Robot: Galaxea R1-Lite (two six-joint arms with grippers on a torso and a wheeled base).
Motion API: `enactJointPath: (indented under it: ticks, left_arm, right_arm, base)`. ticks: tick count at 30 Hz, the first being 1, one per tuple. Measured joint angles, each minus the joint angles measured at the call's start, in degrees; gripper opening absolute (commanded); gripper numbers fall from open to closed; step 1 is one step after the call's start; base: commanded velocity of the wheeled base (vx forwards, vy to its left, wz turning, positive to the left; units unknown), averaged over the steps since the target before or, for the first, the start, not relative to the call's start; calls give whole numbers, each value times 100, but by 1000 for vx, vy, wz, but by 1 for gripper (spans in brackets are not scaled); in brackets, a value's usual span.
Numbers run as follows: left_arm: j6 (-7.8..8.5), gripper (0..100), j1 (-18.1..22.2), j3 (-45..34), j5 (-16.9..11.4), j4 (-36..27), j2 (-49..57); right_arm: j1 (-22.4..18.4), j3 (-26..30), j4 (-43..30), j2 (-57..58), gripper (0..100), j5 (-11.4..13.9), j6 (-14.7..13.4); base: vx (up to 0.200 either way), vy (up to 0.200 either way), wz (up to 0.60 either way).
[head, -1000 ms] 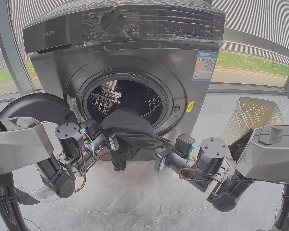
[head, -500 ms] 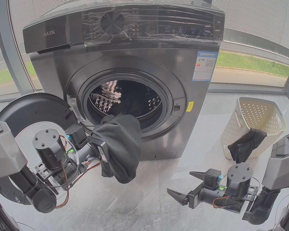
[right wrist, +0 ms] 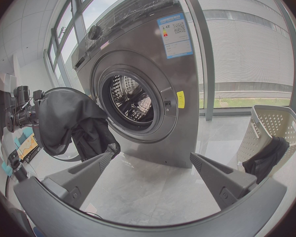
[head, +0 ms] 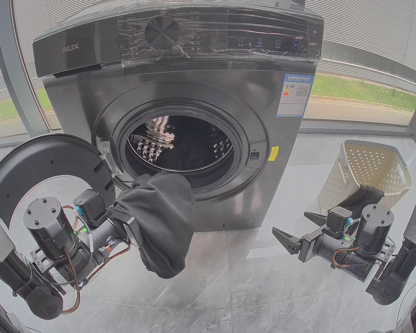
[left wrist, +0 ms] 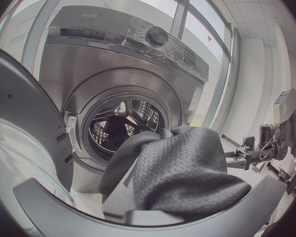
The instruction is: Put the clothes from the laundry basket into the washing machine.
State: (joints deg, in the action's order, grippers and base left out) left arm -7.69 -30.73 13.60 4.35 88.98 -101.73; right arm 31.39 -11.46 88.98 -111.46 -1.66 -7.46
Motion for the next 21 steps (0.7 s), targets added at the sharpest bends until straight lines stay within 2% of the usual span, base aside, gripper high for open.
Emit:
enactJointPath:
  ticks: [6, 12, 21]
  left_arm:
    - [1, 0, 139, -21, -11, -2, -91]
    - [6, 0, 160, -38, -6, -2, -235]
    - [-18, 0, 149, -60, -6, 0, -312]
  right_arm:
    - [-35, -30, 0, 74, 100, 0, 0]
    - [-30, -33, 0, 63, 100, -1, -1]
    - [-30, -35, 0, 57, 100, 0, 0]
  base:
    - [200, 0, 0]
    - [0, 0, 0]
    - [0, 200, 0]
